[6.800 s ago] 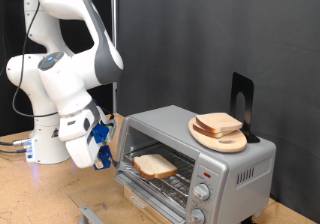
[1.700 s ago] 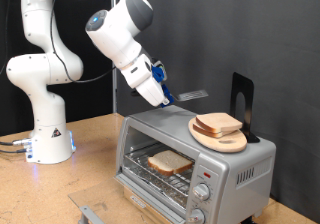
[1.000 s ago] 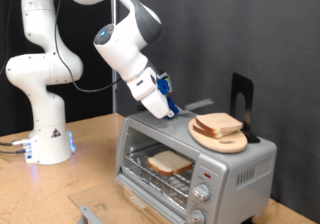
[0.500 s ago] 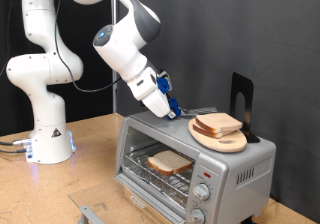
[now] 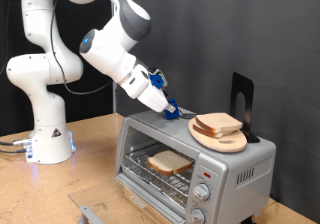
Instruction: Make a piece of toast with the oven
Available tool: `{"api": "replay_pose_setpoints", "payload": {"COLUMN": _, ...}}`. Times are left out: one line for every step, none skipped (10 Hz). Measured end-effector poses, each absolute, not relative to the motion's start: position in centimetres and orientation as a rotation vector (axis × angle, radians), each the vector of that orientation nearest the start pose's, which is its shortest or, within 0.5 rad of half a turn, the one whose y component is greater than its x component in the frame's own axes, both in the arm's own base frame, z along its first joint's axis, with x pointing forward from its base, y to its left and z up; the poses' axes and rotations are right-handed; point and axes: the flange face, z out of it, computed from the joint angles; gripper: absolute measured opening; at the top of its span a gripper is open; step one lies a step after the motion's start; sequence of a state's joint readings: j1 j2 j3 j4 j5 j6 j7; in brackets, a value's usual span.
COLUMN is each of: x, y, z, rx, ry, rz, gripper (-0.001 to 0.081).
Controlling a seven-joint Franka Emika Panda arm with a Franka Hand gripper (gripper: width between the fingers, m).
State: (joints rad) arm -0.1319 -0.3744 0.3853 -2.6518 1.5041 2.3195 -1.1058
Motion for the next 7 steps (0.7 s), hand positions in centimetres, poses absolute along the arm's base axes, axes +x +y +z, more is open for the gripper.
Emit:
{"api": "replay_pose_setpoints", "payload": {"x": 39.6, "y": 11.2, "z": 37.0, "rx": -2.228, "ry": -0.281, "rz": -0.607, "gripper": 0.0805}}
{"api": "replay_pose_setpoints", "payload": {"x": 39.7, "y": 10.8, "z": 37.3, "rx": -2.220, "ry": -0.273, "rz": -0.626, "gripper": 0.0805}}
{"api": "replay_pose_setpoints", "payload": {"x": 39.7, "y": 10.4, "z": 37.6, "rx": -2.209, "ry": -0.262, "rz": -0.633, "gripper": 0.0805}}
{"api": "replay_pose_setpoints", "payload": {"x": 39.7, "y": 10.1, "z": 38.2, "rx": -2.187, "ry": -0.226, "rz": -0.616, "gripper": 0.0805}}
{"api": "replay_pose_setpoints", "payload": {"x": 39.7, "y": 9.7, "z": 39.1, "rx": -2.184, "ry": -0.172, "rz": -0.541, "gripper": 0.0805}}
{"api": "replay_pose_setpoints", "payload": {"x": 39.5, "y": 9.2, "z": 40.1, "rx": -2.199, "ry": -0.105, "rz": -0.451, "gripper": 0.0805}}
{"api": "replay_pose_setpoints", "payload": {"x": 39.5, "y": 9.3, "z": 40.0, "rx": -2.191, "ry": -0.136, "rz": -0.489, "gripper": 0.0805}}
